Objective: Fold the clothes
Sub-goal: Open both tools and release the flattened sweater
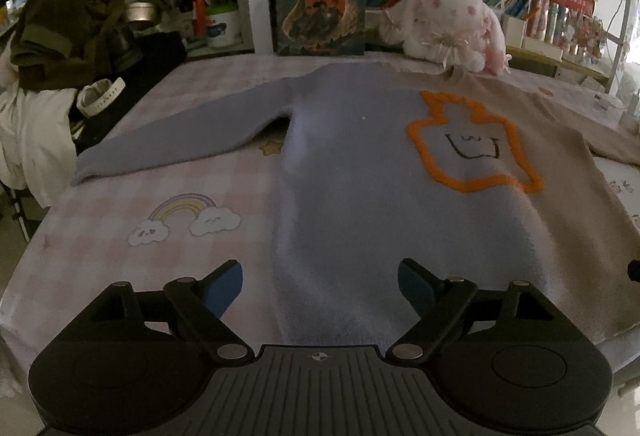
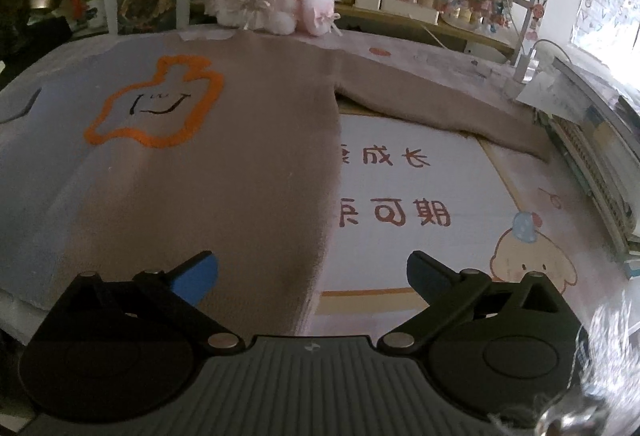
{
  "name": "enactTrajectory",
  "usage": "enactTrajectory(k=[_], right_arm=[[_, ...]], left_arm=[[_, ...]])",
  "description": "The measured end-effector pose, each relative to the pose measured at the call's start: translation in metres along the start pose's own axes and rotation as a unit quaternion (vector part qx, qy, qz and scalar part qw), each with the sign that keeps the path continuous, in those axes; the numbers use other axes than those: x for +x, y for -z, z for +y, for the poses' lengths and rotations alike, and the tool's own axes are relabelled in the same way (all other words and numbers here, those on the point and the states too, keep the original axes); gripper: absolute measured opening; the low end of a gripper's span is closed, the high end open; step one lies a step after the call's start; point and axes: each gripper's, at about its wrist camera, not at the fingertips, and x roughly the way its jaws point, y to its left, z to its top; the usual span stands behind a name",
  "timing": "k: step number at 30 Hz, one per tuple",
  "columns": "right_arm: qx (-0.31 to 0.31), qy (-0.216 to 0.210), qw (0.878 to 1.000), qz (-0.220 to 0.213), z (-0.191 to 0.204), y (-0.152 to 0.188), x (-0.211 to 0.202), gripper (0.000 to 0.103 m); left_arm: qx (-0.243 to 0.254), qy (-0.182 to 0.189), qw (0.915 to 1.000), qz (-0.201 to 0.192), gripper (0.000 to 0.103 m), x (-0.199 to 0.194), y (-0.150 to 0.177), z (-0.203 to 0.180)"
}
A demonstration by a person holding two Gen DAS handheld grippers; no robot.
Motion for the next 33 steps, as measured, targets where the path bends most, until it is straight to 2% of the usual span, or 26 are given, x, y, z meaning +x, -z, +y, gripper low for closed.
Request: enactTrajectory(k=[10,16,23,30,33], right_arm=[[0.059,0.057,0.997,-0.012,0.033,-0.007,-0.002,0.102],[0.096,0.092,0.991,-0.014,0.072,-0.009,-0.011,0.103],[0.102,0.114,0.988,-0.029,0.124,-0.011,-0.022,0.103],[0.105,0.132,0.985,-0.042,0.160,-0.010,-0.030,0.103],[0.112,0.141,0.983,-0.040,0.168,-0.009,-0.032,0.103]], left_arm=[[0.037,0.033,0.9987,-0.010,0.088,0.013,-0.007,0.041],[0.024,0.029,0.9990,-0.024,0.088,0.025,-0.020,0.093],[0.008,0.023,0.9989,-0.040,0.088,0.040,-0.035,0.154],[-0.046,-0.005,0.9981,-0.041,0.088,0.059,-0.050,0.214],[-0.090,-0.025,0.9950,-0.037,0.088,0.067,-0.051,0.238]])
